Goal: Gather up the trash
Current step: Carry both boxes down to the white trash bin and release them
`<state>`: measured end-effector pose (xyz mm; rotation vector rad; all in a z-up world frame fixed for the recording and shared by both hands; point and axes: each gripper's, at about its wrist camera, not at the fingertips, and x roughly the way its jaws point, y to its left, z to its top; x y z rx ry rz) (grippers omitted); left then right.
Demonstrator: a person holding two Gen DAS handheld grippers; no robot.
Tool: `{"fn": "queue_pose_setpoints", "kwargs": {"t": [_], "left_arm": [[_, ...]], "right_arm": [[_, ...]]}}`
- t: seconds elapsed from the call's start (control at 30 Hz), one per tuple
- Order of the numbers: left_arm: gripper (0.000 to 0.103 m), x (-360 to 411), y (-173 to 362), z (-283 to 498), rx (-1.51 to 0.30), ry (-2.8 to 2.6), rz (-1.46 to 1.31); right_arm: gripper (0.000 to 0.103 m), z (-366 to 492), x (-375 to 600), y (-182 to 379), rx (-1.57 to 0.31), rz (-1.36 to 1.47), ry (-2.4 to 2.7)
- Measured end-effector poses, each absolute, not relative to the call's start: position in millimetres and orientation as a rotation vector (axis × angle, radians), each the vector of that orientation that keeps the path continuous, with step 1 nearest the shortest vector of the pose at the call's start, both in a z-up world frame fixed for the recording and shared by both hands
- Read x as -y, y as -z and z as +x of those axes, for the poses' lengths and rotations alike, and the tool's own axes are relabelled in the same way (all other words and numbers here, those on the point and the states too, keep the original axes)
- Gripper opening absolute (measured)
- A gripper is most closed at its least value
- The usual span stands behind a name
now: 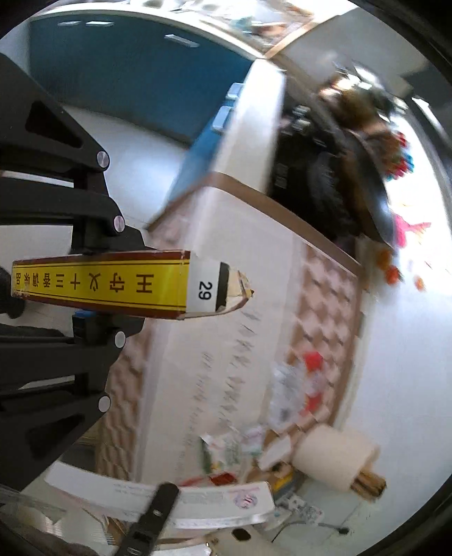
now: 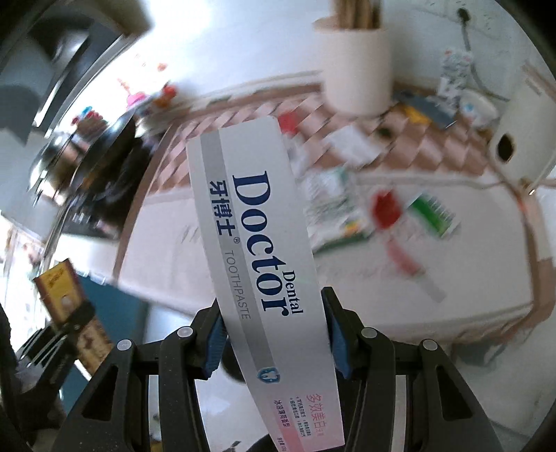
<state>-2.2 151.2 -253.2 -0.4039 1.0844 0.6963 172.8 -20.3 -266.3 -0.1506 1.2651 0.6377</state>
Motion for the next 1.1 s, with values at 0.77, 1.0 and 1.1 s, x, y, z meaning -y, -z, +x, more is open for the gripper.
{"fn": "queue_pose_setpoints", "kwargs": {"t": [0.77, 1.0, 1.1], "left_arm": [[0.018, -258.6, 785.6, -115.8, -1.484, -0.606, -1.249], [0.082, -263.5, 848.1, -137.8, -1.503, -0.639, -1.263], [0.089, -265.7, 844.1, -149.4, -1.507, -0.699, -1.212]], "right_arm": [[0.052, -44.2, -80.2, 773.5, -1.910, -0.505, -0.721], [0.054, -42.1, -94.7, 881.8, -2.042, -0.509, -0.696], [0.065, -36.5, -104.8, 909.5, -2.045, -0.569, -0.675]]}}
